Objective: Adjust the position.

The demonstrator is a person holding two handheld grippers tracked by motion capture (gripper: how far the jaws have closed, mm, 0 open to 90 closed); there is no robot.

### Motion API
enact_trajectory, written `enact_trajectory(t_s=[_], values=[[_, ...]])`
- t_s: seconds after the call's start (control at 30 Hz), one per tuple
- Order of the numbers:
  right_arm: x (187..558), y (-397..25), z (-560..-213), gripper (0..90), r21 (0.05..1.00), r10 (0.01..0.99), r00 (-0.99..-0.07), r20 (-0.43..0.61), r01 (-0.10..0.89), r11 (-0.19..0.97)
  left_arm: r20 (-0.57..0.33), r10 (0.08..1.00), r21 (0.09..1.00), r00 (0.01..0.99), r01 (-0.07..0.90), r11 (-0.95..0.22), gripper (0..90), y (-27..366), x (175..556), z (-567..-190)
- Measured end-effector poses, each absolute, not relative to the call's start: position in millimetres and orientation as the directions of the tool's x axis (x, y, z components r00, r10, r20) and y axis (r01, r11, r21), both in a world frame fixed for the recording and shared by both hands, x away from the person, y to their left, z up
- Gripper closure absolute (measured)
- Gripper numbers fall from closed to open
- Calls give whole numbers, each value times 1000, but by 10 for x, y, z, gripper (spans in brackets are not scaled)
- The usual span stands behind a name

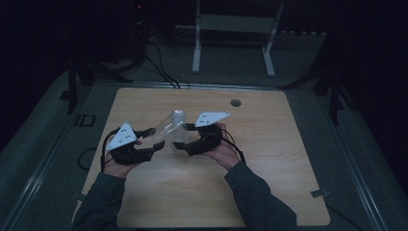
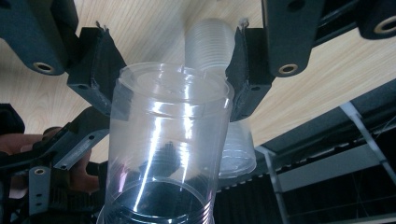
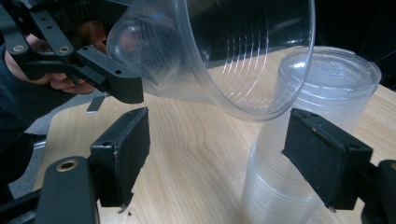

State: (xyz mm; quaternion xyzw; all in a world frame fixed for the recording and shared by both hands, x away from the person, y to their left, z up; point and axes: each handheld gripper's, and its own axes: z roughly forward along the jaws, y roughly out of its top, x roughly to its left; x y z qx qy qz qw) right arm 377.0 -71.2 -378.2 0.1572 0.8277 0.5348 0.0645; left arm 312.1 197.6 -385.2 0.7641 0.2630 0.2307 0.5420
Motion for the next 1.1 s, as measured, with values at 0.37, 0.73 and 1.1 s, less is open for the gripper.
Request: enact_trajectory(t_s=[0.37, 0.73, 1.1], values=[[3778, -677, -3787, 221, 917, 324, -940, 101, 215, 337, 67, 686, 958, 725, 145, -247, 422, 1933, 3110, -3881], [3833, -663, -3819, 219, 917, 283, -932, 228, 303, 260, 58, 706, 967, 706, 137, -216, 422, 1913, 3093, -3920], [3878, -662, -3829, 212, 911, 264, -914, 308, 363, 197, 51, 724, 973, 688, 128, -190, 422, 1913, 3075, -3950]])
